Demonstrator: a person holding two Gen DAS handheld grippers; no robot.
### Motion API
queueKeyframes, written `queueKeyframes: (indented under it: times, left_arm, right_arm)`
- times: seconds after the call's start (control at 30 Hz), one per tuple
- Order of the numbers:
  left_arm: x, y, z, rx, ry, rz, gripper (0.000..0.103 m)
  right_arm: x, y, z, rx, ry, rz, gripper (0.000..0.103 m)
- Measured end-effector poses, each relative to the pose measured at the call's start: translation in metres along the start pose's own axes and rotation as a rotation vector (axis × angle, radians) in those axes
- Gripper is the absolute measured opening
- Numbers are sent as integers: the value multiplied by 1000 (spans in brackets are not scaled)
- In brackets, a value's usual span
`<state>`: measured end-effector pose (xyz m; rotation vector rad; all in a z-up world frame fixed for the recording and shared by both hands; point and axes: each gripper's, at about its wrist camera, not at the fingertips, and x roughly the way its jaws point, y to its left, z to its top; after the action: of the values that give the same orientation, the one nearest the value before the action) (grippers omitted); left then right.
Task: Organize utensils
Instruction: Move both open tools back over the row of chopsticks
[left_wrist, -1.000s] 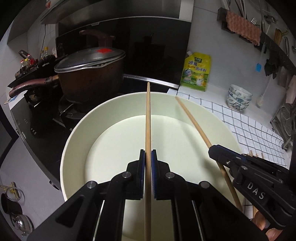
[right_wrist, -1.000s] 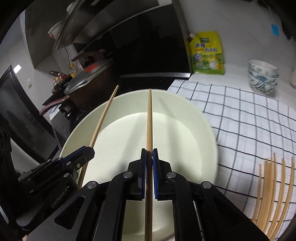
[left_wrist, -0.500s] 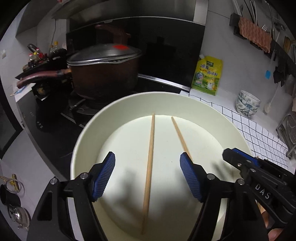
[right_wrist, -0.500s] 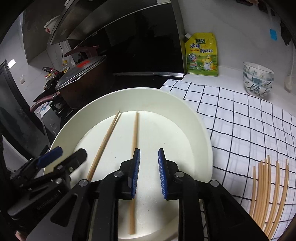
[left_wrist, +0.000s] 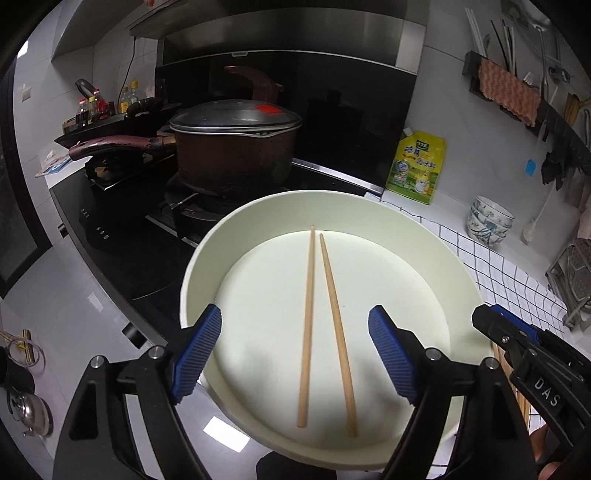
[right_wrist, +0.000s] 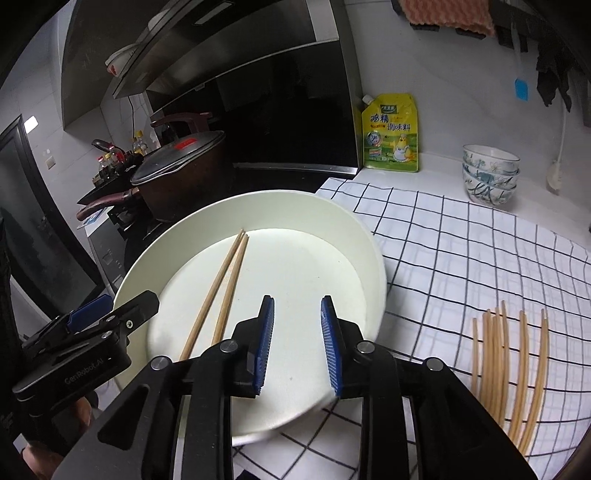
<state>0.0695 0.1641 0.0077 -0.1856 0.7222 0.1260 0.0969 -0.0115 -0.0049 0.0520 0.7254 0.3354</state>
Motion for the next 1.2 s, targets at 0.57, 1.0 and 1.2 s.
queueKeyframes:
  times: [0.57,1.0,1.2]
  left_arm:
    - [-24,-48,-15,82,-6,-136,85]
    - [-48,-113,-32,176,-13,-168,88]
    - [-50,-150,-50,234,6,-195,88]
  right_arm:
    - [-77,-71,-24,144,-86,-122,31]
    - [-112,-139,-58,241,-96,-168,32]
    - [-118,-169,-80,255,-64,-227,35]
